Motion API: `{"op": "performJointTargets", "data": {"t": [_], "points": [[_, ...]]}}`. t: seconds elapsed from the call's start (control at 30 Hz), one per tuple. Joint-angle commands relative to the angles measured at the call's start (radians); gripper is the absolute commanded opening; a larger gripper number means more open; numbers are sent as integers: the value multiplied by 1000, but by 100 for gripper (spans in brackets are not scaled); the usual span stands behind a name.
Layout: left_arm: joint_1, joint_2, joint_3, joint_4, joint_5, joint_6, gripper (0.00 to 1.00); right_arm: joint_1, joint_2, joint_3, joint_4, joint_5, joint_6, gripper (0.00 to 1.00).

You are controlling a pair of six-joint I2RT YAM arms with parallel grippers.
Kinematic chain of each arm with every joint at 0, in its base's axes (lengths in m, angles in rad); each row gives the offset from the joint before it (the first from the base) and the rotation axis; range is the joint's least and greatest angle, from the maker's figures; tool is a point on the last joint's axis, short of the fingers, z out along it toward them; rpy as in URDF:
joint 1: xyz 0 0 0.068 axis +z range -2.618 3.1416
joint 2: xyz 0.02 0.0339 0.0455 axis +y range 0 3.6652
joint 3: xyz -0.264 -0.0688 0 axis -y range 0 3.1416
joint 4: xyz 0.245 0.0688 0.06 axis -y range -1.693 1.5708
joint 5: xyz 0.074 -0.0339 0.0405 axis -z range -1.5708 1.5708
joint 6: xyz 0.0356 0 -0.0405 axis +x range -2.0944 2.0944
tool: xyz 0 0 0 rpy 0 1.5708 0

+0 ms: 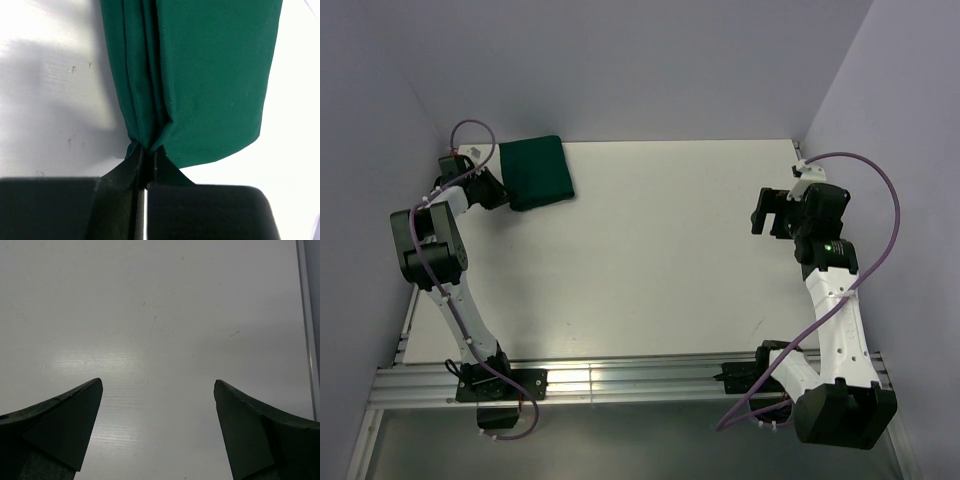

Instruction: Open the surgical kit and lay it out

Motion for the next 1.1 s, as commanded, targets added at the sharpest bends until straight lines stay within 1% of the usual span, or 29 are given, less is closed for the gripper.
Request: {"op": "performJointTargets", "data": {"t": [0.0, 0.13, 0.23, 0.3, 0.43, 0.5, 0.63, 0.7, 0.77, 0.8, 0.87, 0.9, 0.93, 0.97, 1.03, 1.07], "points": [[3, -13, -21, -23, 40, 67, 0, 6, -28, 29, 29, -36, 11, 100], [3, -32, -38, -113, 76, 168, 0, 6, -34, 21, 12, -62, 11, 100], [3, -51, -66, -191, 93, 303, 0, 6, -42, 11, 3, -77, -3, 100], [0, -63, -104, -237, 106, 362, 0, 6, -48, 1, -2, -85, -13, 100], [-15, -83, -147, -343, 125, 581, 0, 6, -60, -15, -8, -105, -29, 100], [-23, -85, -159, -385, 131, 626, 0, 6, -62, -17, -9, -105, -33, 100], [-61, -140, -248, -442, 151, 716, 0, 6, -66, -17, -14, -106, -38, 100], [-104, -170, -300, -437, 142, 719, 0, 6, -68, -19, -17, -106, -39, 100], [-132, -210, -331, -431, 151, 689, 0, 7, -65, -17, -19, -106, -38, 100], [-165, -221, -357, -435, 163, 676, 0, 7, -65, -16, -22, -106, -38, 100], [-201, -250, -382, -435, 182, 630, 0, 7, -66, -14, -23, -106, -38, 100], [-239, -264, -402, -419, 183, 617, 0, 7, -69, -14, -23, -103, -38, 100], [-245, -296, -409, -408, 148, 585, 0, 7, -70, -14, -25, -102, -39, 100], [-285, -309, -414, -396, 152, 571, 0, 7, -71, -12, -26, -100, -41, 100], [-304, -335, -422, -379, 157, 508, 0, 7, -71, -6, -29, -93, -44, 100], [-311, -335, -423, -377, 181, 485, 0, 7, -70, -6, -29, -91, -46, 100]]}}
